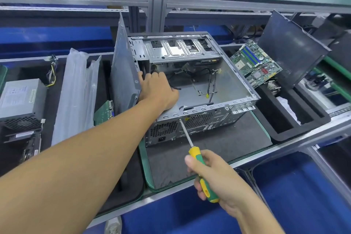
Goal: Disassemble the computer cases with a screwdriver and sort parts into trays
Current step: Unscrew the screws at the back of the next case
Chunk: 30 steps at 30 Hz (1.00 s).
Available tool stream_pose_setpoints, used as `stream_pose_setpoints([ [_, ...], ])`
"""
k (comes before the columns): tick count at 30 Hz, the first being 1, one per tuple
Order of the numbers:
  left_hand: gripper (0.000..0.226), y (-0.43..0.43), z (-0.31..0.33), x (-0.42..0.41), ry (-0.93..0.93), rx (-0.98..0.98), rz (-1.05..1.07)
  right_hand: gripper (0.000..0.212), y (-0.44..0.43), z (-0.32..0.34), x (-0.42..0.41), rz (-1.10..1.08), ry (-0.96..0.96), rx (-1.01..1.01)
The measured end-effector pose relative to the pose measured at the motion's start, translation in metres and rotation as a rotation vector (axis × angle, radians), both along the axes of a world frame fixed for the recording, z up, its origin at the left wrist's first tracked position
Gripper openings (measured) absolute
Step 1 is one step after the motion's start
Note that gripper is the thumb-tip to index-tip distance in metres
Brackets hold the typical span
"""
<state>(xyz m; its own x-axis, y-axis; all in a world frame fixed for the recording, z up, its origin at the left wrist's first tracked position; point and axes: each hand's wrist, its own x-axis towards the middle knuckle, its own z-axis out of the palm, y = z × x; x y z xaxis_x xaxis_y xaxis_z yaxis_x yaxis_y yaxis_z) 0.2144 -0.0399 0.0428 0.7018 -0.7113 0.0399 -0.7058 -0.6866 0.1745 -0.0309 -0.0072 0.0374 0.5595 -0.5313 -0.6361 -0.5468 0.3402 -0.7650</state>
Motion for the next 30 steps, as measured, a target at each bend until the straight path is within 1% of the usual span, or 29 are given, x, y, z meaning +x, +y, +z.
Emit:
stream_pose_setpoints([
  [2, 0.053, 0.0, 0.0, 0.0, 0.002, 0.003, -0.002, 0.033, -0.003, 0.005, -0.001, -0.065, -0.072, 0.166],
  [3, 0.053, 0.0, 0.0, 0.0, 0.005, 0.003, -0.001, 0.034, -0.004, 0.005, -0.002, -0.075, -0.09, 0.207],
  [5, 0.054, 0.0, 0.0, 0.0, 0.007, 0.005, -0.001, 0.03, -0.004, 0.005, -0.004, -0.043, -0.09, 0.137],
  [7, 0.055, 0.0, -0.001, 0.0, 0.006, 0.01, 0.0, 0.012, -0.001, 0.003, -0.005, -0.019, -0.09, 0.005],
  [8, 0.055, -0.001, -0.001, 0.0, 0.004, 0.012, 0.001, 0.006, 0.0, 0.001, -0.004, -0.039, -0.084, -0.026],
  [10, 0.056, -0.001, -0.001, 0.001, 0.0, 0.02, 0.002, 0.012, 0.003, -0.003, -0.001, -0.092, -0.058, -0.058],
  [13, 0.056, -0.001, -0.002, 0.001, 0.004, 0.019, 0.005, 0.017, 0.005, -0.006, 0.002, -0.045, -0.047, -0.081],
  [14, 0.055, -0.001, -0.002, 0.001, 0.005, 0.015, 0.006, 0.017, 0.006, -0.005, 0.003, -0.027, -0.053, -0.053],
  [17, 0.053, -0.002, -0.002, 0.001, 0.008, 0.009, 0.006, 0.023, 0.0, -0.003, 0.004, -0.087, -0.076, 0.153],
  [18, 0.053, -0.002, -0.002, 0.001, 0.009, 0.01, 0.005, 0.026, -0.003, -0.003, 0.003, -0.093, -0.079, 0.197],
  [19, 0.053, -0.002, -0.001, 0.0, 0.01, 0.012, 0.004, 0.027, -0.006, -0.002, 0.002, -0.073, -0.083, 0.197],
  [21, 0.052, -0.002, -0.001, 0.0, 0.012, 0.012, 0.003, 0.022, -0.009, 0.0, -0.001, -0.009, -0.09, 0.097],
  [23, 0.052, -0.002, -0.002, 0.0, 0.01, 0.01, 0.003, 0.007, -0.011, -0.001, -0.003, -0.001, -0.084, -0.03],
  [26, 0.054, -0.002, -0.002, 0.0, 0.003, 0.019, 0.003, 0.022, -0.011, -0.006, 0.002, -0.093, -0.045, -0.106],
  [28, 0.055, -0.002, -0.002, 0.001, -0.001, 0.023, 0.002, 0.024, -0.008, -0.009, 0.005, -0.065, -0.036, -0.1],
  [30, 0.055, -0.002, -0.002, 0.001, -0.005, 0.024, 0.0, 0.022, -0.005, -0.007, 0.008, -0.03, -0.035, -0.046],
])
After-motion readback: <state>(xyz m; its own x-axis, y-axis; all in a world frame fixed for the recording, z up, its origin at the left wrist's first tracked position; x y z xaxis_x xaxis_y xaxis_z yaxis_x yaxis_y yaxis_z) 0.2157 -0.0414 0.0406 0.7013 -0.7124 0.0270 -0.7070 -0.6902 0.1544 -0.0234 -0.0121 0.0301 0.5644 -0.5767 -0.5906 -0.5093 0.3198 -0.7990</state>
